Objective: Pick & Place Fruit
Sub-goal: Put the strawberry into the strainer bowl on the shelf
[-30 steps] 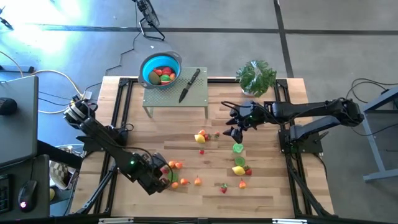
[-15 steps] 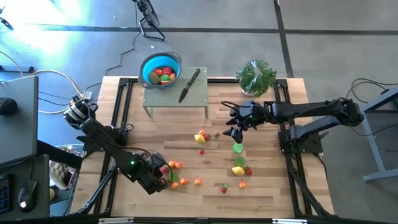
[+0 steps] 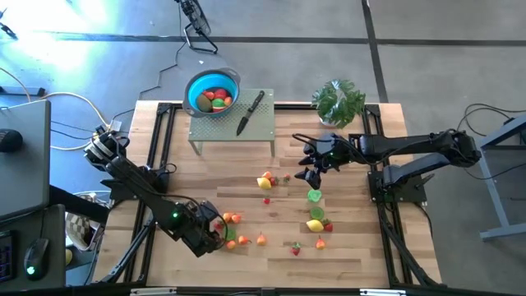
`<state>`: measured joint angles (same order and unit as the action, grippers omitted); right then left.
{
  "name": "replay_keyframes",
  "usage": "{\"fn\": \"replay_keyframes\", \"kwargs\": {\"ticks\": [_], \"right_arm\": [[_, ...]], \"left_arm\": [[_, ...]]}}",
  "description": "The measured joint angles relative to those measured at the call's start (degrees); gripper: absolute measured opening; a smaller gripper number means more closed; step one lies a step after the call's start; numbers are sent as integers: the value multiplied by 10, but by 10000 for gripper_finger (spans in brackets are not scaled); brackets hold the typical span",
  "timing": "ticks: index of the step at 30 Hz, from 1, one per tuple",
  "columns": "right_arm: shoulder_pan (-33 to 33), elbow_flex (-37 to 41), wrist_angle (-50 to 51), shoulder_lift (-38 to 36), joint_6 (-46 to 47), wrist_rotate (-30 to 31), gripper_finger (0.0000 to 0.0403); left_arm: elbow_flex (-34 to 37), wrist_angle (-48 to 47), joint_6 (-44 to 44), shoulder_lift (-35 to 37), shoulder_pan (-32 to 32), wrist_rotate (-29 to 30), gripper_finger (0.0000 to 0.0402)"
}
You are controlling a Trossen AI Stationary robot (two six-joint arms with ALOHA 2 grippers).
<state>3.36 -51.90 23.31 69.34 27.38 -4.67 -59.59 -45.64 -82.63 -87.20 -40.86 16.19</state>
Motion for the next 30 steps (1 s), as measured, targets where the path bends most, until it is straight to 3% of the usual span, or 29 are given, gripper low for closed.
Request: {"fn": "replay_keyframes", "kwargs": {"ticks": [8,22,30], "right_arm": [[0,0,0,0,0,0,276],[0,0,0,0,15,-2,276],[0,0,0,0,15,-2,276]], "left_arm": [[0,-25,-67,-15,0,4,346],[8,-4,-85,-50,0,-3,324],[78,136,-106,-50,0,-20,324]]}}
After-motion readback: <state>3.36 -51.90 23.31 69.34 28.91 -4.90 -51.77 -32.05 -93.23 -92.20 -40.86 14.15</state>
